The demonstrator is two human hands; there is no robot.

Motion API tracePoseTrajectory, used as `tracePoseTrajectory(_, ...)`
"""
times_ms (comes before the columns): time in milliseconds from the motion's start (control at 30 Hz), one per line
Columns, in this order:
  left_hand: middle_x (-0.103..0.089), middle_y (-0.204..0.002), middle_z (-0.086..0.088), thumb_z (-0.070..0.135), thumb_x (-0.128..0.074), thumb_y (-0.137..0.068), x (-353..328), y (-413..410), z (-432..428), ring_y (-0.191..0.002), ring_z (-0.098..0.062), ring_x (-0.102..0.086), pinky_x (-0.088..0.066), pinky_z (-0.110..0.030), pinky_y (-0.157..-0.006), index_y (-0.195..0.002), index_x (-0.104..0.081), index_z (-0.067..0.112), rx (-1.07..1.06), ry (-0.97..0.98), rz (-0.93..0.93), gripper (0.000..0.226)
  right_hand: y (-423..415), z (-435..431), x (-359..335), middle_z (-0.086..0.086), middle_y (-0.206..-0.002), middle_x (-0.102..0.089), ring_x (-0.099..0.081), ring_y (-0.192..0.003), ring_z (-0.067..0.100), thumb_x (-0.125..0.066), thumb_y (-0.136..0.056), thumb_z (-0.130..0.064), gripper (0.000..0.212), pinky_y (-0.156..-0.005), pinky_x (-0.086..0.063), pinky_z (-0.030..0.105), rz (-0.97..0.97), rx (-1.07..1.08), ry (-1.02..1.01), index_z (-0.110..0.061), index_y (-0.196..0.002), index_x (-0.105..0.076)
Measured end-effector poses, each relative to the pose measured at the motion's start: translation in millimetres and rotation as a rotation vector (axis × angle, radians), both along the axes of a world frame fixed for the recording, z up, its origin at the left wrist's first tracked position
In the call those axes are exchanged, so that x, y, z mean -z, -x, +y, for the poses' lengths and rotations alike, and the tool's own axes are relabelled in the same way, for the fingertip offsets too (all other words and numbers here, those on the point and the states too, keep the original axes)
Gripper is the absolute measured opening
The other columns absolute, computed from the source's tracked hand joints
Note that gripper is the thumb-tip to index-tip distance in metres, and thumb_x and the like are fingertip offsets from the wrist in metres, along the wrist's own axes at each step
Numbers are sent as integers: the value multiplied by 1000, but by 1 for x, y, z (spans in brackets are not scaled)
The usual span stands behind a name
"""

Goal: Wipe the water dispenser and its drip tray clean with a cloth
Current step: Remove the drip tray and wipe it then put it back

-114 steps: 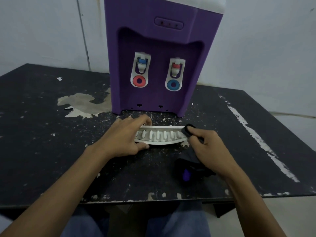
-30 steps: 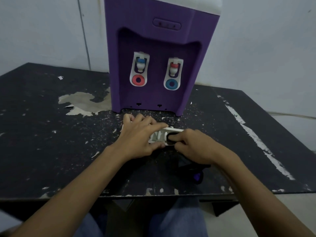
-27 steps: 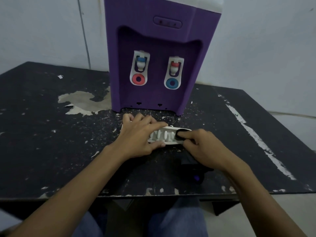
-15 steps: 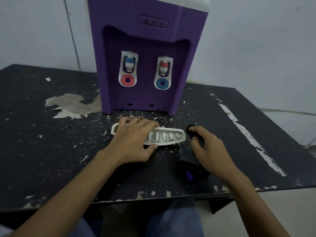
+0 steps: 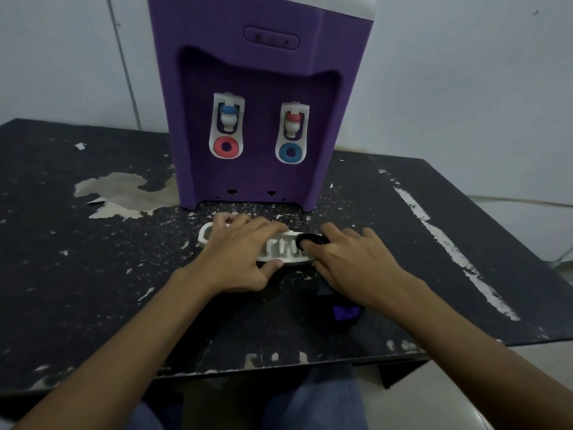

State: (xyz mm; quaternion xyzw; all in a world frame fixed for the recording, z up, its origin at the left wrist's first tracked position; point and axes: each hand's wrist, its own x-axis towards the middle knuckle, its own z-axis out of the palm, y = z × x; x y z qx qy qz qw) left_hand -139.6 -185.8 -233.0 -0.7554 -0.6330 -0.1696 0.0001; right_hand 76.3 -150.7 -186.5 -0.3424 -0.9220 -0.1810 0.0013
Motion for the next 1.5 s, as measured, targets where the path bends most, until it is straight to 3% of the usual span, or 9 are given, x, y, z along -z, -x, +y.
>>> tracePoseTrajectory(200, -53, -135, 19, 63, -47, -81, 4, -1, -1, -118, -12, -47, -20, -39, -100, -142, -43, 38, 7, -56, 34, 66, 18, 3, -16, 3, -113, -56, -63, -92, 27, -45, -102, -30, 24, -71, -32, 39, -230, -26, -82, -29, -125, -52)
tracePoseTrajectory(467, -59, -126, 19, 63, -49, -79, 4, 0, -1, -109, -13, -53, -26, -41, -94, -135, -49, 39, 51, -121, 75, 60, 40, 7, -51, -1, -114, -61, -62, -96, 22, -48, -100, -18, 18, -76, -37, 38, -606, -170, -58, -21, -115, -57)
tracePoseTrajectory(600, -60, -121, 18, 64, -47, -79, 8, 0, -2, -105, -14, -54, -27, -41, -90, -134, -51, 37, 48, -180, 89, 60, 41, 4, -54, 1, -113, -61, -59, -86, 22, -47, -100, -17, 17, -74, -38, 38, -675, -186, -45, -19, -114, -56)
tracePoseTrajectory(700, -60, -120, 17, 62, -50, -80, 11, 0, -3, -104, -15, -54, -28, -41, -90, -134, -52, 36, 54, -223, 102, 60, 41, 2, -47, 1, -112, -61, -63, -91, 23, -44, -101, -15, 17, -74, -40, 38, -670, -186, -4, -18, -113, -55)
tracePoseTrajectory(833, -61, -120, 16, 61, -52, -80, 11, 0, -5, -104, -16, -55, -28, -42, -90, -135, -51, 35, 46, -233, 109, 61, 33, 7, -49, -1, -107, -55, -63, -95, 26, -44, -98, -20, 17, -81, -52, 42, -557, -93, 232, -24, -108, -57)
tracePoseTrajectory(1067, -62, -121, 12, 62, -52, -79, 12, 0, -5, -105, -19, -56, -31, -46, -91, -137, -51, 34, 30, -241, 123, 64, 16, 1, -28, 1, -87, -54, -53, -79, 26, -42, -94, -25, 10, -77, -50, 40, -183, 50, 543, -23, -86, -46)
tracePoseTrajectory(1200, -63, -121, 11, 63, -49, -80, 12, 1, -5, -104, -20, -57, -33, -46, -88, -138, -53, 33, 35, -241, 136, 65, 5, -8, -18, 1, -92, -60, -58, -83, 27, -35, -86, -33, 23, -78, -53, 45, 19, 86, 576, -26, -98, -52)
tracePoseTrajectory(1367, -63, -121, 11, 65, -42, -80, 14, 2, -3, -105, -19, -57, -34, -47, -89, -138, -54, 32, 26, -237, 109, 68, -22, -21, -7, -3, -90, -61, -59, -84, 16, -45, -96, -20, 31, -82, -50, 41, 370, 189, 553, -32, -115, -66)
tracePoseTrajectory(1500, -65, -120, 10, 66, -41, -79, 14, 2, -2, -104, -20, -58, -35, -48, -90, -136, -55, 31, 38, -230, 89, 68, -28, -25, 11, -8, -96, -54, -57, -91, 16, -44, -99, -23, 38, -82, -48, 36, 538, 248, 441, -31, -133, -60)
